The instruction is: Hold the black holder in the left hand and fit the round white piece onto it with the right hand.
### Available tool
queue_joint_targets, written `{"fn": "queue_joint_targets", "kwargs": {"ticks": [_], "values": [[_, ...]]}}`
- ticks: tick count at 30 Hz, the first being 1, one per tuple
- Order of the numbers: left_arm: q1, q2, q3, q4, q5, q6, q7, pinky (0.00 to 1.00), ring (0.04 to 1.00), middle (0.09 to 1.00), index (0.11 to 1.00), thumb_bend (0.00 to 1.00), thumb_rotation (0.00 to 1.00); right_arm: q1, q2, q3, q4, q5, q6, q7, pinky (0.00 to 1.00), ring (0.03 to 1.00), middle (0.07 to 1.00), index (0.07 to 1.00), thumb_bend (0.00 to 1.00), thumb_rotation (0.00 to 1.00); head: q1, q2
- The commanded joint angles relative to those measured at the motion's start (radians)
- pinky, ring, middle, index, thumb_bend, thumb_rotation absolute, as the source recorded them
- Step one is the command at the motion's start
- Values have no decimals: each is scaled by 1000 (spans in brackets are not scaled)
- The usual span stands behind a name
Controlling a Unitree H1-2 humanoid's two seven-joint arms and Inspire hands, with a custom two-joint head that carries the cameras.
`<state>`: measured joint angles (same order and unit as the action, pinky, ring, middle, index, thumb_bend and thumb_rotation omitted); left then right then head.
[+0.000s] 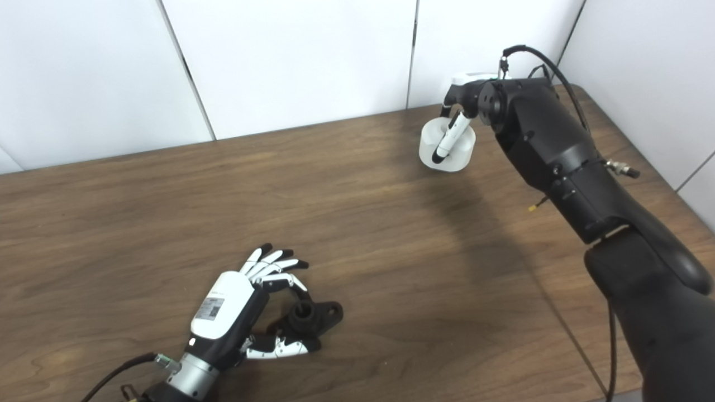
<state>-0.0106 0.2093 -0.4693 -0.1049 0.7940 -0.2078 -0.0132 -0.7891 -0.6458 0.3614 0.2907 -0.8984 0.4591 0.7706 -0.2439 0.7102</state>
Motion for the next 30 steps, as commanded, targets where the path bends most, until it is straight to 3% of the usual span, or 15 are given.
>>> {"fn": "queue_joint_targets", "kwargs": {"ticks": [1, 4, 8, 14, 30], "values": [[15, 7, -7, 9, 20, 9, -20, 1000, 910, 820, 488, 512, 60, -49, -42, 0, -37, -27, -5, -29, 1000, 1000, 925, 711, 931, 350, 1, 1], [16, 5, -4, 7, 8, 14, -27, 1000, 914, 823, 489, 512, 60, -44, -47, 20, -57, -56, -12, -28, 1000, 1000, 908, 707, 926, 351, 1, 1], [15, 4, -5, 8, 12, 17, -27, 1000, 914, 823, 488, 513, 60, -40, -45, 39, -69, -85, -1, -14, 1000, 1000, 964, 719, 916, 333, 0, 4], [14, 2, -4, 8, 12, 17, -26, 1000, 912, 823, 488, 513, 60, -37, -50, 47, -74, -101, -4, -5, 1000, 1000, 975, 725, 928, 329, -2, 5], [12, 3, -2, 9, 9, 14, -26, 1000, 914, 822, 488, 513, 60, -18, -51, 39, -98, -131, 1, -20, 1000, 1000, 978, 721, 940, 317, -3, 5]]}}
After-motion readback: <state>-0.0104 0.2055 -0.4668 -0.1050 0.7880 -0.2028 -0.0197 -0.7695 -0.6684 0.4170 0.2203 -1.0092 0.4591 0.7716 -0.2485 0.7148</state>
